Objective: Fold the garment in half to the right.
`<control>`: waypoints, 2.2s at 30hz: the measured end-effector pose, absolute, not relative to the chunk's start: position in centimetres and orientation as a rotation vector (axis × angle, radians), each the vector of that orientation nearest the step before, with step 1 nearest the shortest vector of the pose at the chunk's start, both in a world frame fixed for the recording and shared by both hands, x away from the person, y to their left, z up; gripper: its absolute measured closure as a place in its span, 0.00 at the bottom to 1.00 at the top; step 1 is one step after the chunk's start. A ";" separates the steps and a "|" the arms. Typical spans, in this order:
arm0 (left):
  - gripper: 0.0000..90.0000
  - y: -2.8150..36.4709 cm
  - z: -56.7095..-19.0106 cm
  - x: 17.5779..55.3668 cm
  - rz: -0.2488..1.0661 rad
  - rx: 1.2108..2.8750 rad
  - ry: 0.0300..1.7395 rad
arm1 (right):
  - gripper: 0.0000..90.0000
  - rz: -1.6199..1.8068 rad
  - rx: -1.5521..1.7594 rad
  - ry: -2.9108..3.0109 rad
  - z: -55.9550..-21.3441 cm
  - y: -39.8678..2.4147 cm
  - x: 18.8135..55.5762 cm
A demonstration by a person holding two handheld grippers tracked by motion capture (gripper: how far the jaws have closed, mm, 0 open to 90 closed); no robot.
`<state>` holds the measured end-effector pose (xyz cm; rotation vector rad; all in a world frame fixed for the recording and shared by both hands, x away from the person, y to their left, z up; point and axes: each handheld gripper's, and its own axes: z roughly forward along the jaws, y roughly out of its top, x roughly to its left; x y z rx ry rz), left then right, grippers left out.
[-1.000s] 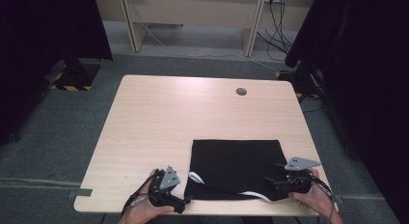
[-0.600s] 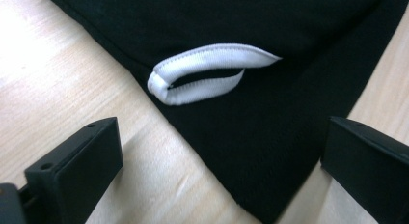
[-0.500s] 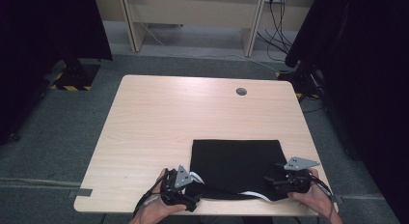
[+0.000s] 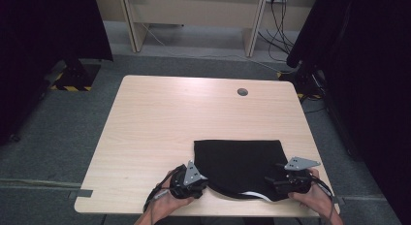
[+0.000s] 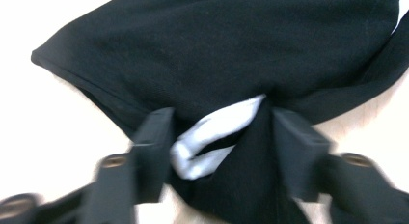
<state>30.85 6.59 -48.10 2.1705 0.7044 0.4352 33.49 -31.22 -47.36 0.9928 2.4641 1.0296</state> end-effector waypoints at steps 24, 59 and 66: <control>0.76 3.1 -47.8 30.7 0.339 2.200 0.639 | 0.33 0.989 1.057 2.450 -47.0 -34.8 32.3; 0.76 3.3 -48.1 30.8 0.308 2.168 0.644 | 0.30 1.192 0.889 2.473 -42.6 -23.6 38.7; 0.76 3.3 -48.1 30.7 0.320 2.169 0.646 | 0.31 1.205 0.855 2.493 -42.3 -21.0 40.3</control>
